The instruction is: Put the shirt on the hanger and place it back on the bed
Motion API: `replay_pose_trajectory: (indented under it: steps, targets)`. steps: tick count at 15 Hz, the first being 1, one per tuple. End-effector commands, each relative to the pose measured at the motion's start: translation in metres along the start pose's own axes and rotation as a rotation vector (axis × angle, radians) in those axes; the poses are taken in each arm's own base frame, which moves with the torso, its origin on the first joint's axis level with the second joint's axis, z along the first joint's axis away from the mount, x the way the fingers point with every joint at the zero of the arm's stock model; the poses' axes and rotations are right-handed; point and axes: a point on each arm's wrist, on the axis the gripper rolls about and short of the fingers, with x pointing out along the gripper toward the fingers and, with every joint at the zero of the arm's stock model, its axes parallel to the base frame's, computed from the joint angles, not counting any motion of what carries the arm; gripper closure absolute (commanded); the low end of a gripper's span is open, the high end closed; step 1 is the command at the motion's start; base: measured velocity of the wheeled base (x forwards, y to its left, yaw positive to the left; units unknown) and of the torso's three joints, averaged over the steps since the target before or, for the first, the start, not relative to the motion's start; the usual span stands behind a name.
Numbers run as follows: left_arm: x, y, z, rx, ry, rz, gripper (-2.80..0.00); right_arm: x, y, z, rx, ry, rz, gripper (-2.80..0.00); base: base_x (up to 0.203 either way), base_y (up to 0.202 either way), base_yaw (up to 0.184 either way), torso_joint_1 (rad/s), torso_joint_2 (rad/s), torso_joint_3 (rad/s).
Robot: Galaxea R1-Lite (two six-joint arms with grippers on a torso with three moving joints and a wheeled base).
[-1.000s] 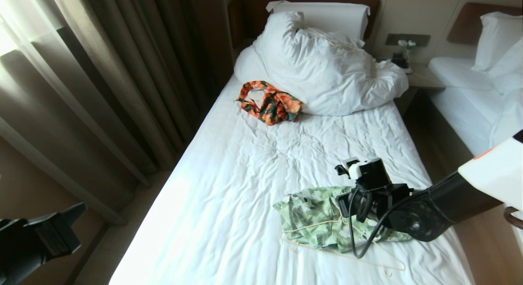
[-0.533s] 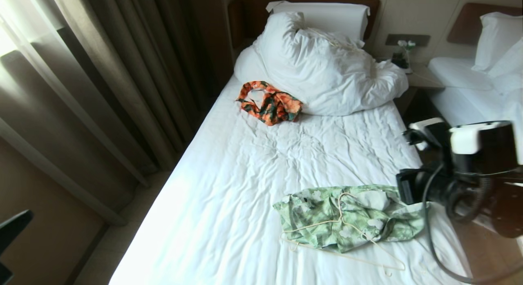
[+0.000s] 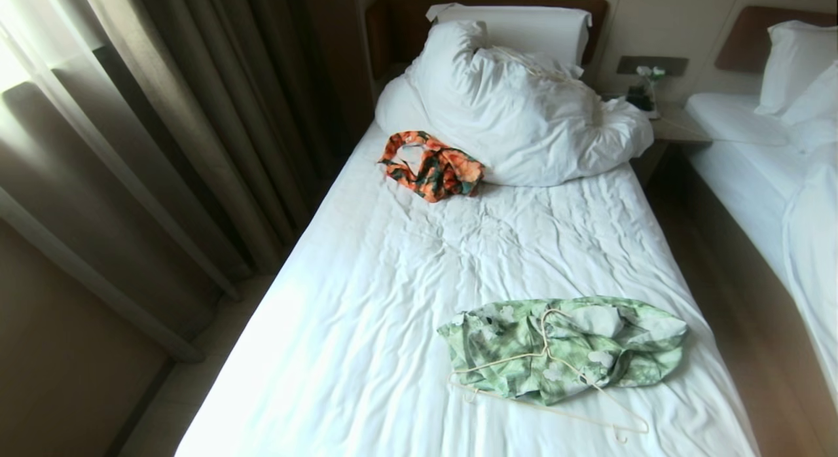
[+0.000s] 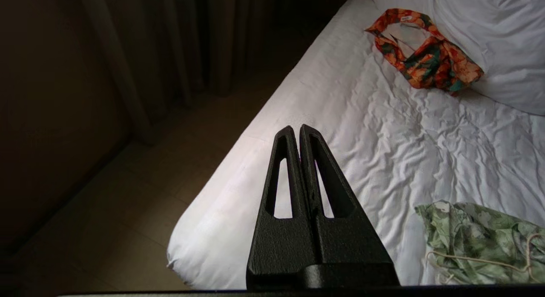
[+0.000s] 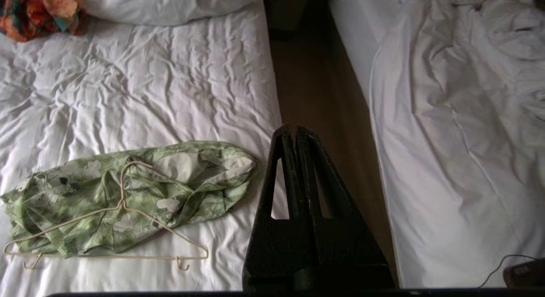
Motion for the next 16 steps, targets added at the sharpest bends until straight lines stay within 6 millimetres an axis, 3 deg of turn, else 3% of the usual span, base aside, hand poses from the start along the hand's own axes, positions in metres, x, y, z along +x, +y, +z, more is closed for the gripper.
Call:
replay_pose_trajectory:
  steps: [1, 4, 9, 13, 16]
  targets:
    - [-0.005, 0.002, 0.001, 0.010, -0.034, 0.045, 0.00, -0.055, -0.033, -0.006, 0.069, -0.111, -0.055, 0.00, 0.000, 0.000, 0.000, 0.000, 0.00, 0.000]
    - [-0.009, -0.002, 0.002, 0.097, -0.052, 0.027, 0.00, -0.083, -0.040, -0.022, 0.064, -0.113, -0.100, 0.00, 0.000, 0.000, 0.000, 0.000, 0.00, 0.000]
    - [-0.017, 0.010, -0.054, 0.149, -0.026, -0.036, 0.00, -0.106, -0.036, -0.065, 0.071, -0.136, -0.044, 0.00, 0.000, 0.000, 0.000, 0.000, 0.00, 0.000]
    - [-0.016, 0.015, -0.087, 0.198, -0.002, -0.126, 0.00, -0.093, -0.019, -0.120, 0.076, -0.051, -0.012, 0.00, 0.000, 0.000, 0.000, 0.000, 0.00, 0.000]
    - [-0.007, 0.015, -0.107, 0.259, 0.012, -0.164, 0.00, -0.080, -0.006, -0.165, 0.113, -0.073, 0.169, 0.00, 0.000, 0.000, 0.000, 0.000, 0.00, 0.000]
